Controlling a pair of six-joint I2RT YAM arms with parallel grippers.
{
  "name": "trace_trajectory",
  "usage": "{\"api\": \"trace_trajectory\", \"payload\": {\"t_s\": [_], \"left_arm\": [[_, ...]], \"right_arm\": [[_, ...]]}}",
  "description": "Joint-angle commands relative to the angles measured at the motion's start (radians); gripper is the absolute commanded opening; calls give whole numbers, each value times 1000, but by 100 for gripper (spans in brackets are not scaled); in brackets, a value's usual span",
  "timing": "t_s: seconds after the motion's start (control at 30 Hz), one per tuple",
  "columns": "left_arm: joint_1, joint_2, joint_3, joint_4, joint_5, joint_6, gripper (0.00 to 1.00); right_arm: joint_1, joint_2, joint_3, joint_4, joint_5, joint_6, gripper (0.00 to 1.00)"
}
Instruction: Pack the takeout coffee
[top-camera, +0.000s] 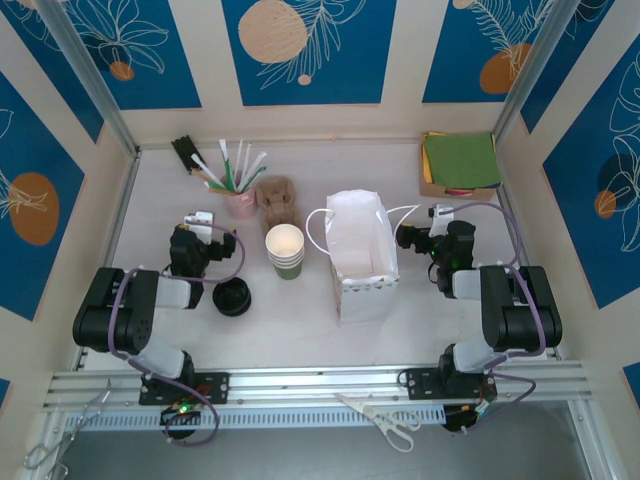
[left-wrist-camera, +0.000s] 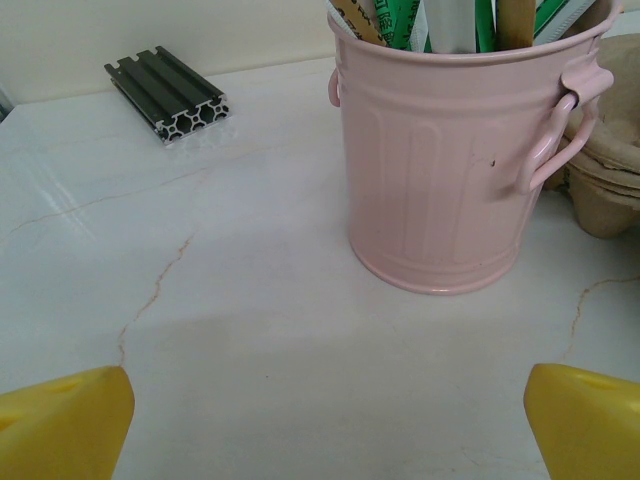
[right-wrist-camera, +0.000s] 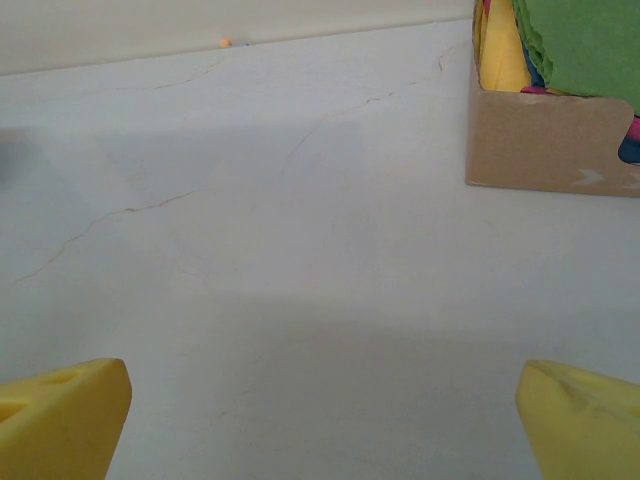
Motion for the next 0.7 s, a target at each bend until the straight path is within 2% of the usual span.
{"api": "trace_trajectory", "payload": {"t_s": [0.0,0.53,0.6,0.67], "left_arm": [[6,8,12,0,-12,-7,100],[15,-7,24,-32,-4,-15,100],[16,-79,48,-133,-31,-24,100],[15,-176,117,-337,-79,-42,100]], "right_arm": [[4,6,20,3,-15,-17,99],[8,4,26,-8,11,-10,99],[35,-27,37,-51,123,-4,99],[54,-106,87,-218,166,-3,99]]}}
